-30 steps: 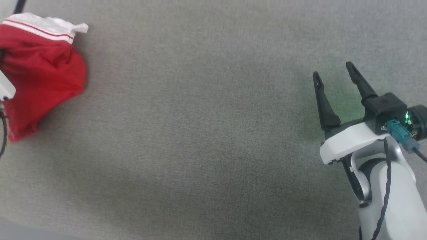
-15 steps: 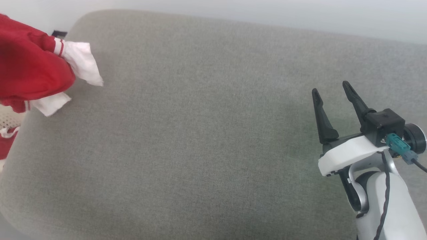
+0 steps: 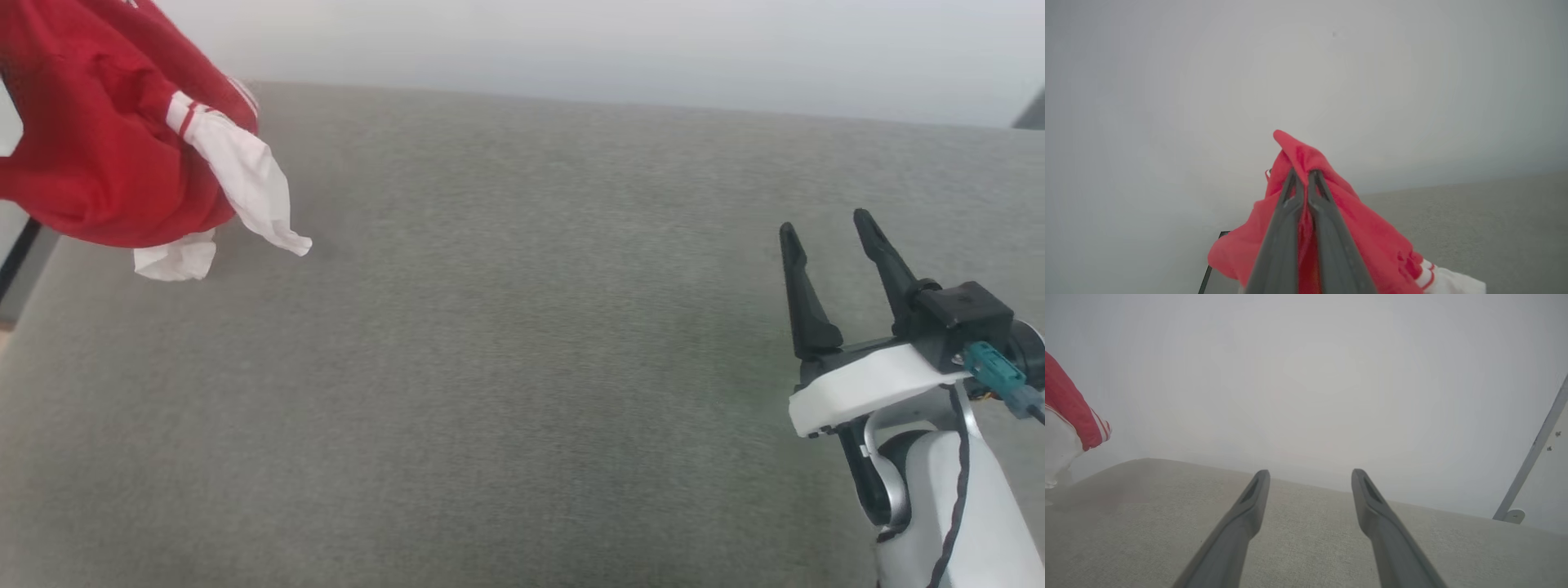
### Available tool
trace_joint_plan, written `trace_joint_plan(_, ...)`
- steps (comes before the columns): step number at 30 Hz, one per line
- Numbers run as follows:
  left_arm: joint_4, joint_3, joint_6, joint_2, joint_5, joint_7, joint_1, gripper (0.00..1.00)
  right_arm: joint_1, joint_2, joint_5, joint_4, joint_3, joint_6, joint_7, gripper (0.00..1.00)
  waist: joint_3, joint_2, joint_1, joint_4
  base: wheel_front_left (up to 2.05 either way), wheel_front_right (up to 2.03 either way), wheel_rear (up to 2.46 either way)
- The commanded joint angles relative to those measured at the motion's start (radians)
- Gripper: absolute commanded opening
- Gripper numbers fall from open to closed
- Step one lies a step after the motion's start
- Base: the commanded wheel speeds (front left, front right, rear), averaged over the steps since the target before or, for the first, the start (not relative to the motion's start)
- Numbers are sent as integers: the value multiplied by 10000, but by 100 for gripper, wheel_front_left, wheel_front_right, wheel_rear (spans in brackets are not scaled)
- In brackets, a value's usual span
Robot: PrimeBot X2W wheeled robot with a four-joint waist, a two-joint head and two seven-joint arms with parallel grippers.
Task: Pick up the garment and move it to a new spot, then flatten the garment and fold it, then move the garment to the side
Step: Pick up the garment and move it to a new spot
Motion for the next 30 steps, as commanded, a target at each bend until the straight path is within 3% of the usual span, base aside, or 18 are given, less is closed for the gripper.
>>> trace_joint_plan(1,-418,0,147,105,-51,139,160,0,110,27,76,11,-60,-7,-121,100,-70,0,0,-367,0,0,0)
trace_joint_plan(15,-4953,-148,1398,1048,-272,1821,846,0,514,51,273,-124,-549,-7,-559,100,184,0,0,-2491,0,0,0)
trace_joint_plan(24,-6827,-601,2062,785,-461,2539,1410,0,839,53,520,-163,-662,-7,-799,100,405,0,0,-3259,0,0,0)
trace_joint_plan(30,-7010,-1103,2544,604,-756,2832,2420,0,897,50,697,51,-447,-7,-990,100,506,0,0,-3527,0,0,0)
